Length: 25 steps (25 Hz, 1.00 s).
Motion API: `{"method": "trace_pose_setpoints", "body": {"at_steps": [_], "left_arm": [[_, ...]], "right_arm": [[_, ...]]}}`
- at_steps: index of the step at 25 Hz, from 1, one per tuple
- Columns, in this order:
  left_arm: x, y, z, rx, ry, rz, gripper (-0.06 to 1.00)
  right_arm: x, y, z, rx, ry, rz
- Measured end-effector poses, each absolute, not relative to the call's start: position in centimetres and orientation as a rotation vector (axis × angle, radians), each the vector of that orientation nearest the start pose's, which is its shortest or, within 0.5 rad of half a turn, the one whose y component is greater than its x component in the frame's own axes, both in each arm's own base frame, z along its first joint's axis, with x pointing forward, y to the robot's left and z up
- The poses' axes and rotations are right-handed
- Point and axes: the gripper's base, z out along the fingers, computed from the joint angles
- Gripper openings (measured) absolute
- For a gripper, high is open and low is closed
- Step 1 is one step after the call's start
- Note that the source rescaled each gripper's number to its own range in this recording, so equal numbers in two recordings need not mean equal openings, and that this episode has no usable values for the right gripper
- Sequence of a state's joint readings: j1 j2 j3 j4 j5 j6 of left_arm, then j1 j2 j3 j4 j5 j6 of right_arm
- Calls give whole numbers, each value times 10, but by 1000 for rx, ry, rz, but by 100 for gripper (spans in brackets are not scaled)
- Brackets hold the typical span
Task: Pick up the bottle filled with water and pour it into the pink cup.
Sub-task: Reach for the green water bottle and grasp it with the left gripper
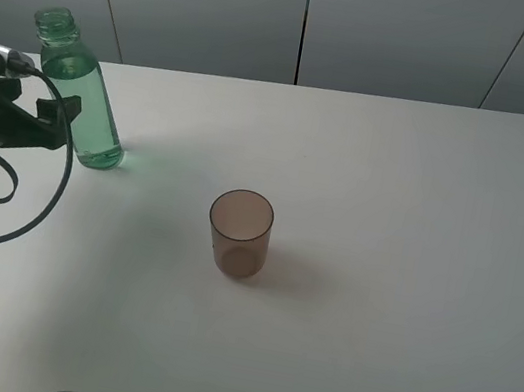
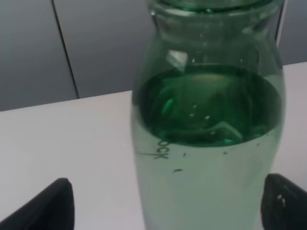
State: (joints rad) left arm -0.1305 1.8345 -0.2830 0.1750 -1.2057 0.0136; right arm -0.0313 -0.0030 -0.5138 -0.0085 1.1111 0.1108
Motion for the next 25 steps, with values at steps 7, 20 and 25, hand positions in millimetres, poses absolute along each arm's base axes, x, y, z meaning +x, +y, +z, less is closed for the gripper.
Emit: {"method": "trace_pose_setpoints", "body": {"at_steps": [7, 20, 25], "left_arm": [[261, -54, 98, 336, 1836, -244, 98], [290, -64, 95, 405, 1770, -288, 98], [297, -69, 99, 452, 1730, -312, 98]], "right_arm": [[-9, 0, 277, 148, 2073, 38], [-9, 0, 277, 148, 2073, 38], [-9, 0, 277, 148, 2073, 38]]}}
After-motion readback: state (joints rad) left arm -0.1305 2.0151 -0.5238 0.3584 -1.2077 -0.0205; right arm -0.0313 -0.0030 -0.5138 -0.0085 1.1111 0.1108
